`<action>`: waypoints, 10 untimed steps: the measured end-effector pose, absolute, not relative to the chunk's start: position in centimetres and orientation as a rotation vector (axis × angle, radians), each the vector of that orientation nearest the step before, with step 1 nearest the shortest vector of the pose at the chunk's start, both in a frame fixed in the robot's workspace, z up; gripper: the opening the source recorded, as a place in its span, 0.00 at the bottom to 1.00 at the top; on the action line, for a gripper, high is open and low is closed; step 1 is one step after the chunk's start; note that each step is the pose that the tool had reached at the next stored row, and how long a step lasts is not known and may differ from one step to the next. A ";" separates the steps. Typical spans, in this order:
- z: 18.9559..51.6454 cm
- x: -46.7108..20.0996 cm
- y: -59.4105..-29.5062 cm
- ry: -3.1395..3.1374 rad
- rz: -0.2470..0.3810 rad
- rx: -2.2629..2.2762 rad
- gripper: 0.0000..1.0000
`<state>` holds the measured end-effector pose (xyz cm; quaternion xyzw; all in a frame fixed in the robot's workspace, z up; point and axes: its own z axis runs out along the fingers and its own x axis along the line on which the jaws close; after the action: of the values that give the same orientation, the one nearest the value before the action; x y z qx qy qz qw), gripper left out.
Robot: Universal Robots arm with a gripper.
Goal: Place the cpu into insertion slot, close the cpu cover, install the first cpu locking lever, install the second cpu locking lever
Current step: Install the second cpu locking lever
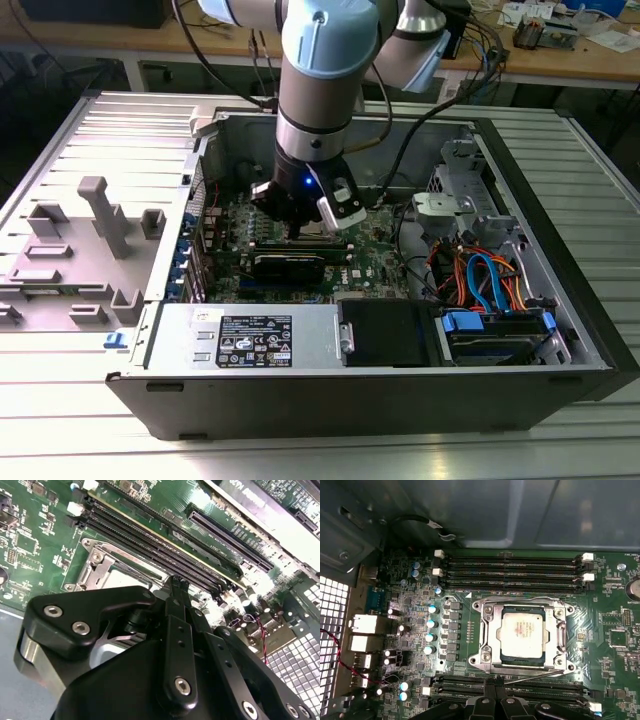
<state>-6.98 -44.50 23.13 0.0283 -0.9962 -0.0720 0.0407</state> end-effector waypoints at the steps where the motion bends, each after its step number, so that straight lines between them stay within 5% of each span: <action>1: 23.0 -7.0 -44.5 -3.050 -0.225 0.094 0.11; 10: 21.9 -7.5 -44.7 -3.044 -0.265 0.134 0.11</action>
<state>-7.54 -44.68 21.93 0.0438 -0.9944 -0.0865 0.0415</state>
